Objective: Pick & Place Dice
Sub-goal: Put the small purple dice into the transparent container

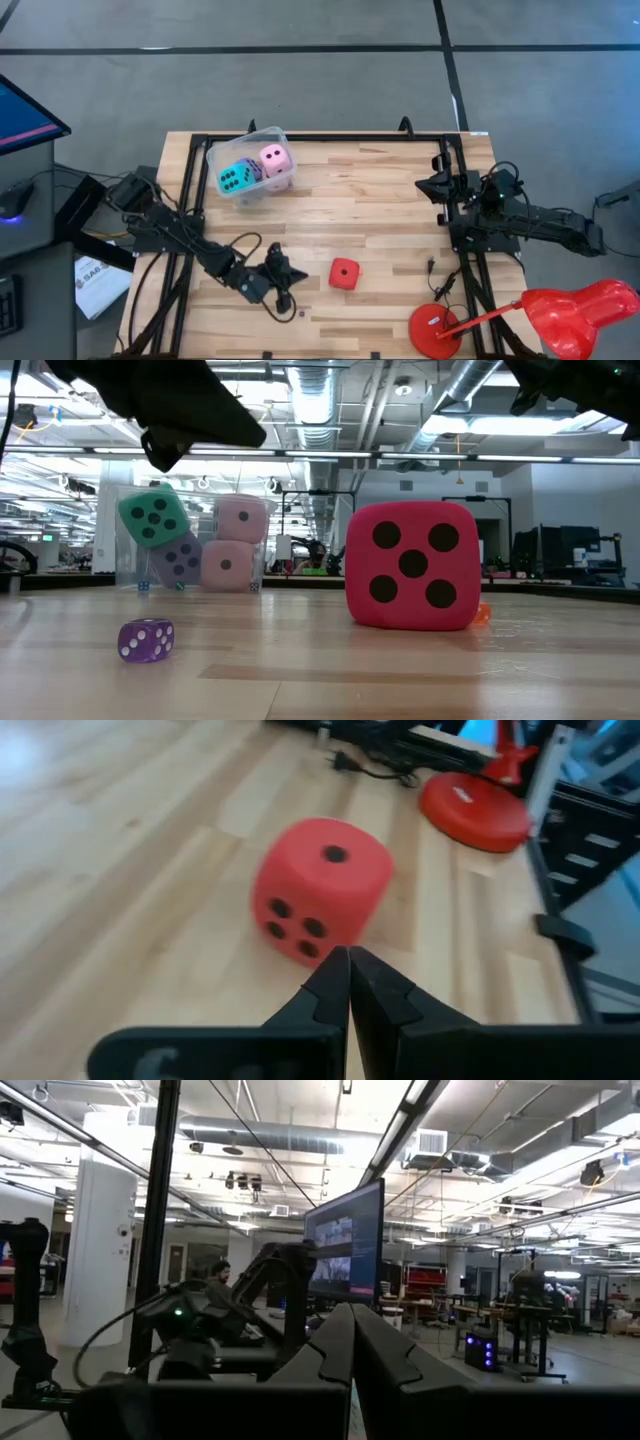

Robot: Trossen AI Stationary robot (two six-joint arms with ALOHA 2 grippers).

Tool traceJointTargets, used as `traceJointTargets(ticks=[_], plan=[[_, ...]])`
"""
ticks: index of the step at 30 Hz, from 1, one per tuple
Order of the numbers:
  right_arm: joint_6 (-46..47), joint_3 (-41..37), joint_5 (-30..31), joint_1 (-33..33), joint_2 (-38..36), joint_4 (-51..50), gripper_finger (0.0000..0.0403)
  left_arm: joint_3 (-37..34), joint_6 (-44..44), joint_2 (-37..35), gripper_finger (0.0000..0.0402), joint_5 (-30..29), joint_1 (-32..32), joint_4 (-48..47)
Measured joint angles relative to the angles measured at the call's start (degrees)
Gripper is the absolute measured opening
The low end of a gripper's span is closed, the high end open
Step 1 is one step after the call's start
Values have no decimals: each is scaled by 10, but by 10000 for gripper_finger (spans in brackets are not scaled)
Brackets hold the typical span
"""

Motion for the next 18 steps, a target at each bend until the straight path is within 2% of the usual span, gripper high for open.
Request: traceJointTargets(ticks=[6,15,18], plan=[[0,0,0,0,0,1,0,79,-1,29,0,0,-28,-32],[5,0,0,0,0,-2,0,243,3,85,0,1,-35,-252],[5,0,0,0,0,-7,0,273,-9,112,0,28,-30,-296]])
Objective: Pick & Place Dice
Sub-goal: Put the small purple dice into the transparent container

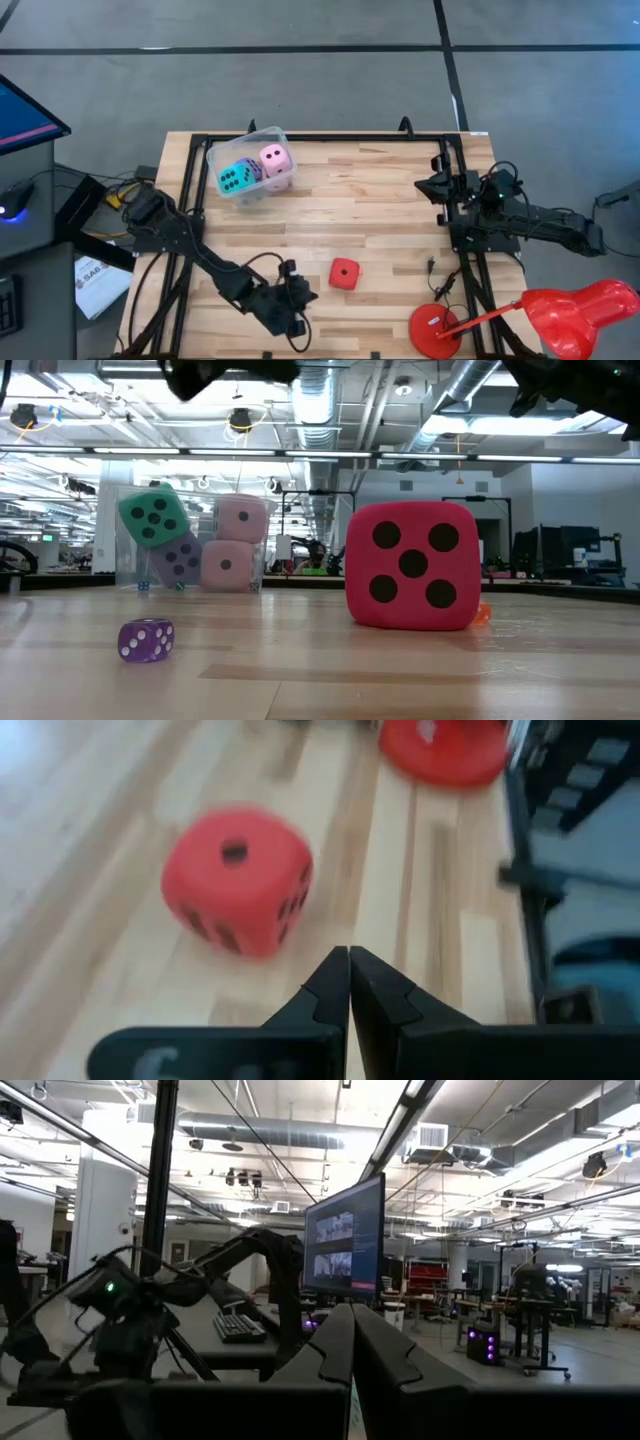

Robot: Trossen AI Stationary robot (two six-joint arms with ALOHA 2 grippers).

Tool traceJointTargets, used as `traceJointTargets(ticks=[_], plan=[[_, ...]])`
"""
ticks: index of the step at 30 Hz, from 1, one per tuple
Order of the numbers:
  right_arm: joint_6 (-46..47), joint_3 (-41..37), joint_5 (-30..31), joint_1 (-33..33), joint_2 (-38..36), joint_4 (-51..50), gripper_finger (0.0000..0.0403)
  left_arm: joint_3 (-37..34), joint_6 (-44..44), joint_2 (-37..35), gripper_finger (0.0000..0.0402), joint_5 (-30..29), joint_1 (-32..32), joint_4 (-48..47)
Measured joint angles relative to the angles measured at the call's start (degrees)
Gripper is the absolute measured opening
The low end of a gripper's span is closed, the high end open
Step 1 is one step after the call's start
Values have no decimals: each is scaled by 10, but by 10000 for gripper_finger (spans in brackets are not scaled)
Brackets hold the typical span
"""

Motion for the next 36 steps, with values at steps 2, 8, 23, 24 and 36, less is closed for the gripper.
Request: traceJointTargets(ticks=[2,8,23,24,36], plan=[[0,0,0,0,0,0,0,16,-22,15,0,30,5,-39],[0,0,0,0,0,0,0,32,-95,45,0,155,26,-141],[0,0,0,0,0,-1,0,23,-91,49,6,217,28,-126],[0,0,0,0,0,-1,0,20,-91,49,10,217,28,-127],[-3,0,1,-1,0,-1,0,11,-30,49,130,212,29,-104]])
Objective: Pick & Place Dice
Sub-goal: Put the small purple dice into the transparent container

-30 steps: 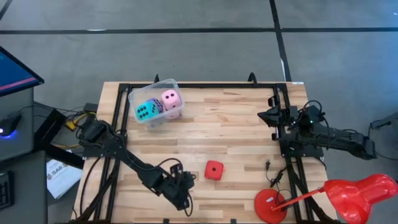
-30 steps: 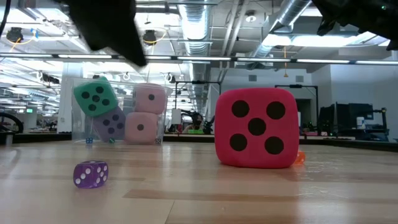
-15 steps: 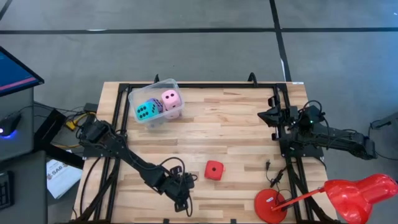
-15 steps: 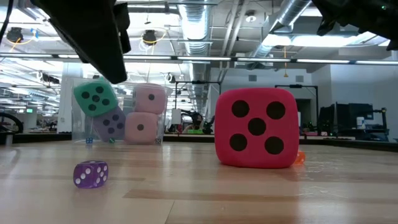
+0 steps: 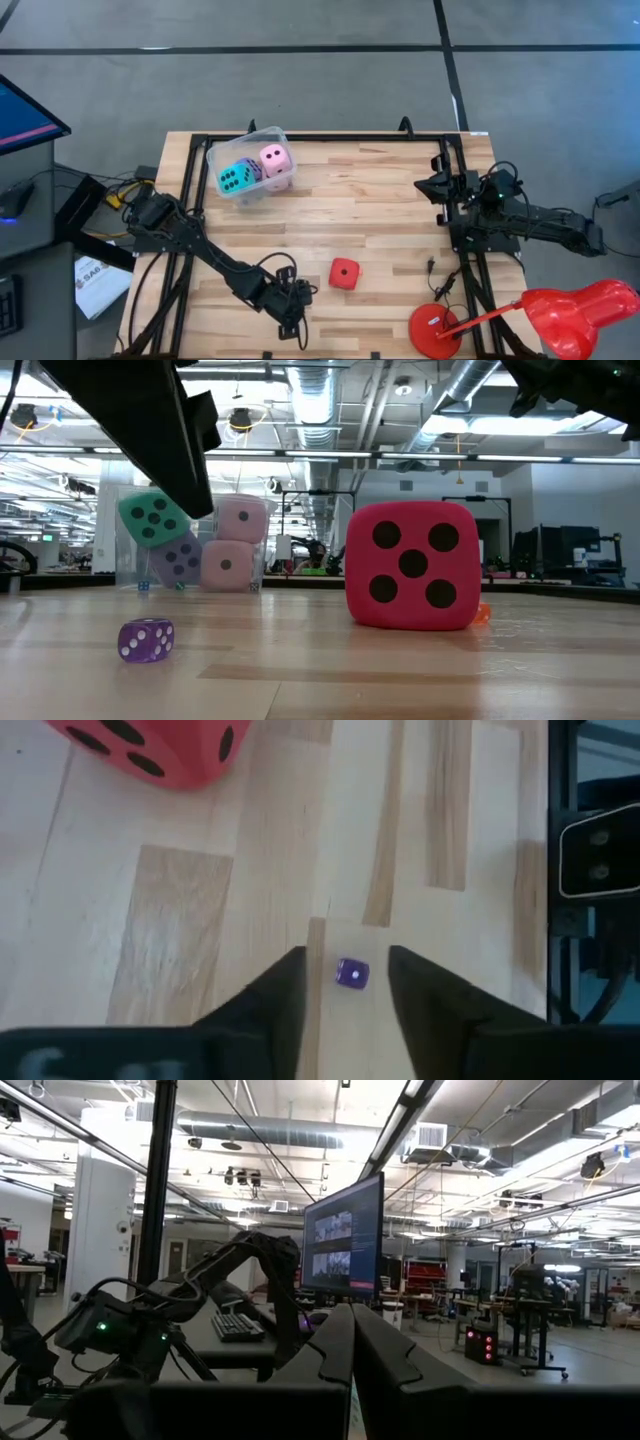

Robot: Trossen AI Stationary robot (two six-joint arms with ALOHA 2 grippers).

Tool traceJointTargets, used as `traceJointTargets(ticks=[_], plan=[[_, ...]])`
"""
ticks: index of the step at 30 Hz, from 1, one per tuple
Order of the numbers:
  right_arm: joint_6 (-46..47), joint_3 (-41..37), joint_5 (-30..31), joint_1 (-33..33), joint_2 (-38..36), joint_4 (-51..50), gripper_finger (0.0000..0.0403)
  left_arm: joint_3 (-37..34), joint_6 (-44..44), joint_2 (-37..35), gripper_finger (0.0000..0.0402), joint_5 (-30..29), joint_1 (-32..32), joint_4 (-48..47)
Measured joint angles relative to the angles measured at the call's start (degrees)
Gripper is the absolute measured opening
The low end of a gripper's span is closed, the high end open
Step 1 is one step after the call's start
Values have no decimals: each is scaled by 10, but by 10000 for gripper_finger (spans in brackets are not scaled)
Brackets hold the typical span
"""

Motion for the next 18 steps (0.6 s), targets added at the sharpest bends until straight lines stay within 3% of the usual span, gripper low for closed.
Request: traceJointTargets(ticks=[9,18], plan=[[-2,0,0,0,0,0,0,0,0,0,234,0,5,22],[-2,0,0,0,0,0,0,0,0,2,279,-9,-1,22]])
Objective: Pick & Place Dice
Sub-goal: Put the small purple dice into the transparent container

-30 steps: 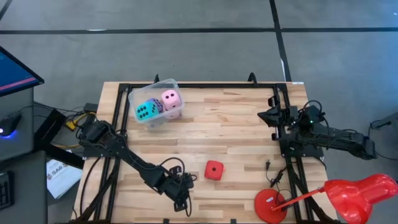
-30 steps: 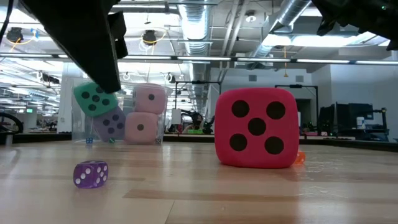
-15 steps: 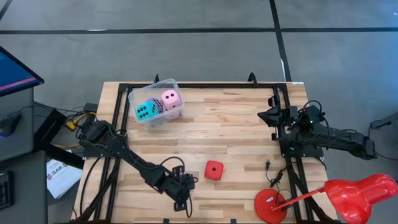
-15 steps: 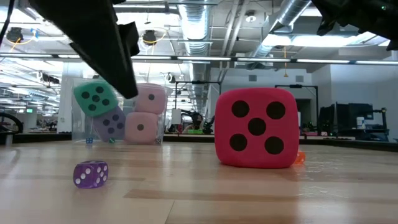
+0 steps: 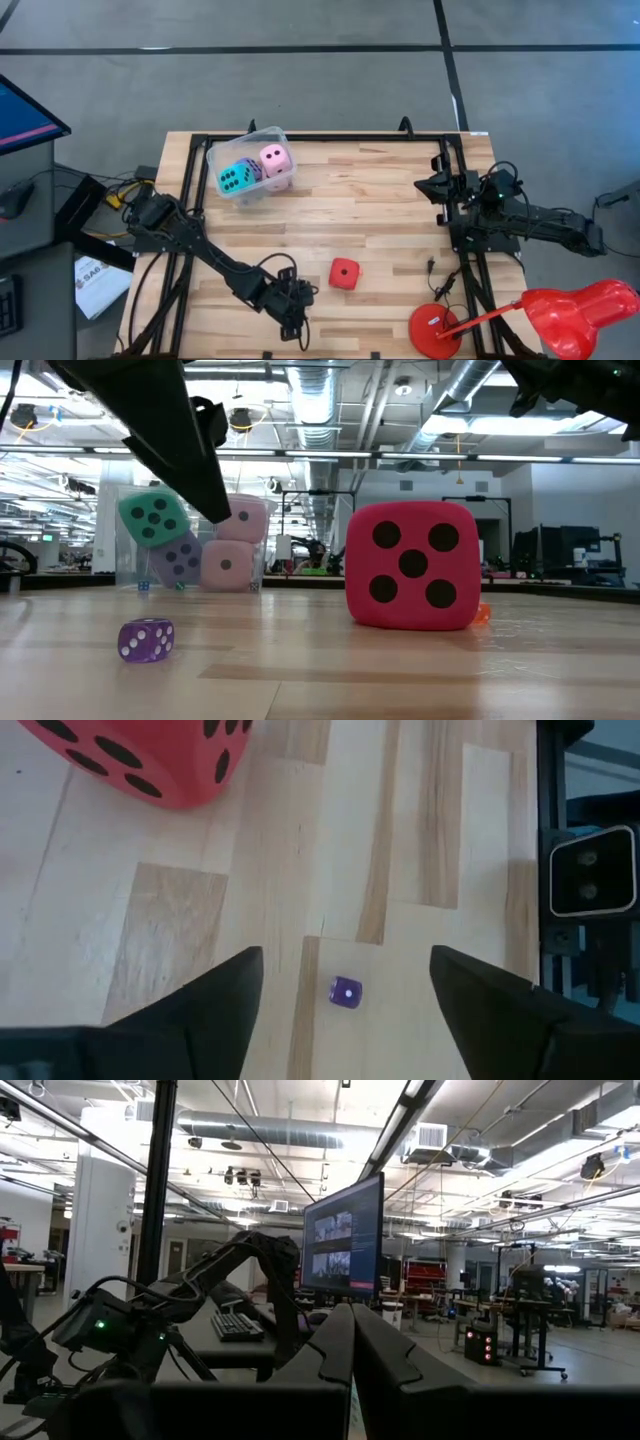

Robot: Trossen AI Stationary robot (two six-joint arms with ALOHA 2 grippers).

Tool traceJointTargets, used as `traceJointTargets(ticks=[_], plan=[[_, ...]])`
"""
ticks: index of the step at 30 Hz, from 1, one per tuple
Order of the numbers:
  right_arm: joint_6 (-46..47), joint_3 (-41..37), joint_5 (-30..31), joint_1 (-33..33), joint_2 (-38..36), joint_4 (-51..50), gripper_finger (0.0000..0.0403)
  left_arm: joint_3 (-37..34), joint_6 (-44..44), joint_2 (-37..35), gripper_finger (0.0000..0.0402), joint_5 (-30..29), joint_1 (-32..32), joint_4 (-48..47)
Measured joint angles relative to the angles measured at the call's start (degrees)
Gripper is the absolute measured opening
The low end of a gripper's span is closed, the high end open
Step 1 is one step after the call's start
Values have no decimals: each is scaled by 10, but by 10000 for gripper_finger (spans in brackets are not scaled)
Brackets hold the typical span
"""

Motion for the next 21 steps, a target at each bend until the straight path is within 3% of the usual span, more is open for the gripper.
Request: traceJointTargets(ticks=[13,21], plan=[[0,0,0,0,0,0,0,0,0,78,280,0,-22,30],[0,0,0,0,0,0,0,0,0,85,279,0,-23,38]])
